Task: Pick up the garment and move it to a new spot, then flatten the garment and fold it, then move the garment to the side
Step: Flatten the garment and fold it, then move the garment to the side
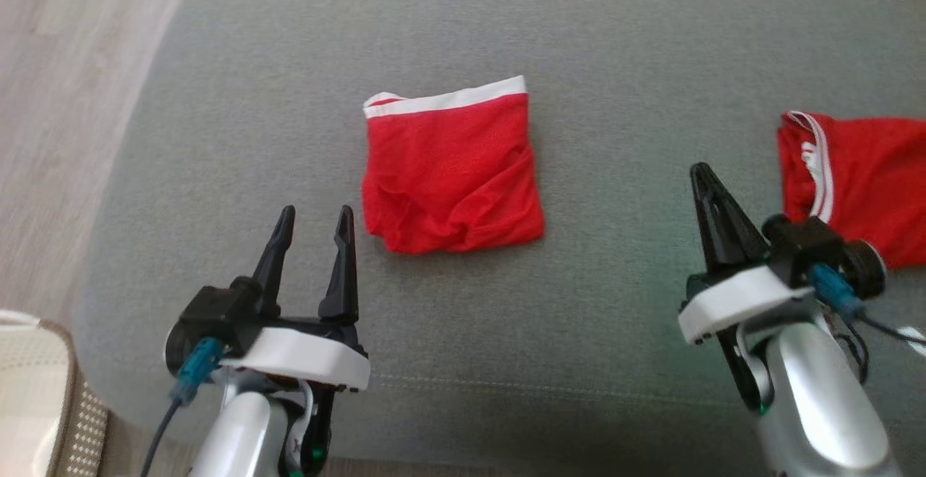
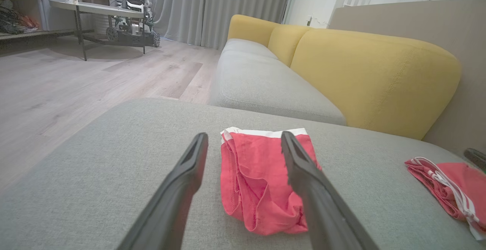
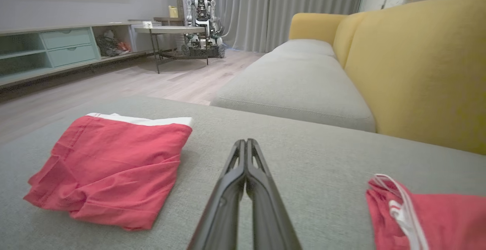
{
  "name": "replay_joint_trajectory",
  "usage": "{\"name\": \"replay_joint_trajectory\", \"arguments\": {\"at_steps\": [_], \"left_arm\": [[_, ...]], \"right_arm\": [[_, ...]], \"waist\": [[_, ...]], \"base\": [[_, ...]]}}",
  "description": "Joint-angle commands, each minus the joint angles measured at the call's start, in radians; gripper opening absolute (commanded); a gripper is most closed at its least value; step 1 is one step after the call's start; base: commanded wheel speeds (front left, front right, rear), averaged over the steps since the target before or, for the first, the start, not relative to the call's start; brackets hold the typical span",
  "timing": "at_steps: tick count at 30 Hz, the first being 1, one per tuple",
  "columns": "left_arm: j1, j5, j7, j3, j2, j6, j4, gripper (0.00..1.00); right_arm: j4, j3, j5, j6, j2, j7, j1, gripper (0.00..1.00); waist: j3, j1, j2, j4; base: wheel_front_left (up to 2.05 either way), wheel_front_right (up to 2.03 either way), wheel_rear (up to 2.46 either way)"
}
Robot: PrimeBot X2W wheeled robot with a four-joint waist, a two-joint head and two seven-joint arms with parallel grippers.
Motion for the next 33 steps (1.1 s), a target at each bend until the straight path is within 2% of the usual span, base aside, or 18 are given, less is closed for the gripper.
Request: {"name": "replay_joint_trajectory", "arguments": {"at_steps": [1,6,7,8,25,33], "left_arm": [[-0.021,0.012,-0.005,0.041,0.006,-0.001,-0.038,1.0],[-0.01,0.016,-0.005,0.056,0.006,-0.006,-0.04,1.0],[-0.009,0.017,-0.005,0.058,0.006,-0.007,-0.041,1.0],[-0.008,0.018,-0.005,0.059,0.006,-0.009,-0.042,1.0],[-0.011,0.027,-0.005,0.05,0.006,-0.019,-0.066,1.0],[-0.043,0.027,-0.005,0.032,0.006,-0.024,-0.074,1.0]], "right_arm": [[-0.05,0.013,-0.015,0.0,0.014,-0.009,-0.004,0.0],[-0.1,-0.011,-0.051,0.0,0.026,-0.009,0.053,0.0],[-0.109,-0.015,-0.055,0.0,0.026,-0.009,0.058,0.64],[-0.116,-0.016,-0.049,0.0,0.027,-0.009,0.063,1.0],[-0.13,-0.02,-0.019,0.0,0.027,-0.009,0.077,1.0],[-0.058,0.024,0.033,0.0,0.027,-0.009,-0.006,1.0]], "waist": [[0.003,0.0,0.0,-0.013],[0.009,0.0,0.0,-0.039],[0.01,0.0,0.0,-0.042],[0.011,0.0,0.0,-0.045],[0.023,0.0,0.0,-0.05],[0.082,0.0,0.0,-0.014]], "base": [[0.0,0.0,0.0],[0.0,0.0,0.0],[0.0,0.0,0.0],[0.0,0.0,0.0],[0.0,0.0,0.0],[0.0,0.0,0.0]]}}
